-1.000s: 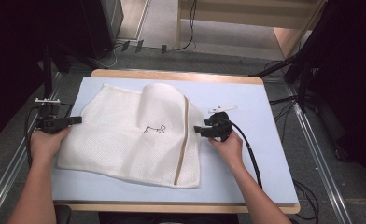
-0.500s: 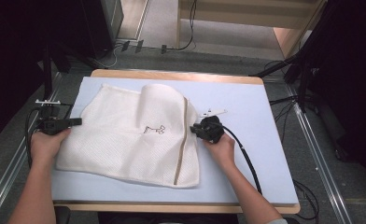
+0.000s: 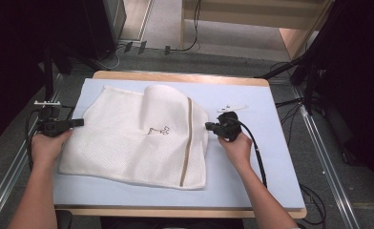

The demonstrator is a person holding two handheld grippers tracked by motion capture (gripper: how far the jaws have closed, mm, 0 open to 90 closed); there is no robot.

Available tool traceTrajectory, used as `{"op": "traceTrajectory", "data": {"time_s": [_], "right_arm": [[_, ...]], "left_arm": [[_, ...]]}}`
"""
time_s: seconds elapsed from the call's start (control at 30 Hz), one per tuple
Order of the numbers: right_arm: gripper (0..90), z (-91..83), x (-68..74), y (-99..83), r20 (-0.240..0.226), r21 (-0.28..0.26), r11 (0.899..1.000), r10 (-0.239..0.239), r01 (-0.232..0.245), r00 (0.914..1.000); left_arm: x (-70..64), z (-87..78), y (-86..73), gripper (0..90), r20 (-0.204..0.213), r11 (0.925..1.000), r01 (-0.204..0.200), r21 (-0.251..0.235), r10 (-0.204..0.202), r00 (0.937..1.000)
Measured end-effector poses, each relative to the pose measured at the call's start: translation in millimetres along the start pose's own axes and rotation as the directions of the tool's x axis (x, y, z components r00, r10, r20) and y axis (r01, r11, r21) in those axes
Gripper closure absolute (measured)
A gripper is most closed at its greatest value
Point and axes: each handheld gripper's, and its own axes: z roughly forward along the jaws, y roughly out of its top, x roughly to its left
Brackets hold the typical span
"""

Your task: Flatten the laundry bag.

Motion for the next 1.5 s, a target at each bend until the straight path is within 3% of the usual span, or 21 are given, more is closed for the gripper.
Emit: {"op": "traceTrajectory", "data": {"time_s": [0.17, 0.27, 0.47, 0.6, 0.7, 0.8, 0.93, 1.0, 1.17, 1.27, 1.37, 1.5], "right_arm": [[90.0, -24.4, -2.3, 0.6, 0.032, -0.024, 0.999, -0.031, 0.032, 0.9990], [90.0, -40.2, -7.3, -2.7, 0.047, -0.032, 0.999, -0.026, 0.028, 0.9985], [90.0, -77.3, -24.2, -18.7, 0.093, -0.059, 0.998, 0.012, -0.007, 0.9956], [90.0, -96.4, -35.6, -31.6, 0.134, -0.066, 0.997, 0.039, -0.030, 0.9902], [90.0, -102.0, -40.4, -39.8, 0.137, -0.062, 0.997, 0.063, -0.054, 0.9886], [90.0, -100.2, -42.6, -47.0, 0.122, -0.044, 0.996, 0.084, -0.079, 0.9890], [90.0, -91.6, -41.0, -54.1, 0.074, -0.022, 0.994, 0.112, -0.111, 0.9909], [90.0, -87.4, -36.7, -54.3, 0.057, -0.013, 0.995, 0.099, -0.099, 0.9934], [90.0, -71.3, -18.4, -52.2, 0.029, 0.021, 0.998, 0.060, -0.060, 0.9978], [90.0, -59.3, -7.0, -52.2, 0.029, 0.057, 0.998, 0.021, -0.022, 0.9994], [90.0, -49.3, -0.8, -52.7, 0.011, 0.085, 0.996, 0.000, -0.001, 0.9999], [90.0, -40.6, 3.2, -54.1, -0.012, 0.104, 0.995, 0.011, -0.009, 0.9999]], "left_arm": [[-14.4, 3.1, 7.6, 88.0, 0.047, 0.9995, -0.015, -0.029, 0.017, 0.9987], [-30.1, 10.9, 14.0, 88.0, 0.057, 0.9981, -0.055, -0.028, 0.057, 0.9968], [-56.7, 36.4, 24.9, 88.0, 0.095, 0.9947, -0.102, -0.009, 0.103, 0.9902], [-75.2, 47.1, 37.5, 88.1, 0.139, 0.9924, -0.116, -0.040, 0.121, 0.9829], [-85.0, 58.7, 43.1, 88.0, 0.128, 0.9893, -0.145, -0.017, 0.146, 0.9809], [-82.5, 68.2, 43.7, 88.0, 0.106, 0.9875, -0.156, 0.022, 0.153, 0.9825], [-68.0, 69.3, 43.7, 88.0, 0.070, 0.9882, -0.147, 0.043, 0.144, 0.9871], [-61.2, 68.1, 43.4, 87.9, 0.049, 0.9874, -0.150, 0.050, 0.147, 0.9879], [-39.0, 61.1, 43.4, 87.6, 0.041, 0.9959, -0.086, 0.029, 0.085, 0.9956], [-34.5, 58.1, 42.0, 86.5, 0.038, 0.9964, -0.082, 0.021, 0.081, 0.9960], [-32.5, 53.7, 41.4, 76.4, 0.034, 0.9970, -0.078, -0.004, 0.078, 0.9964], [-32.8, 46.2, 41.0, 61.7, 0.026, 0.9955, -0.090, -0.031, 0.091, 0.9955]]}}
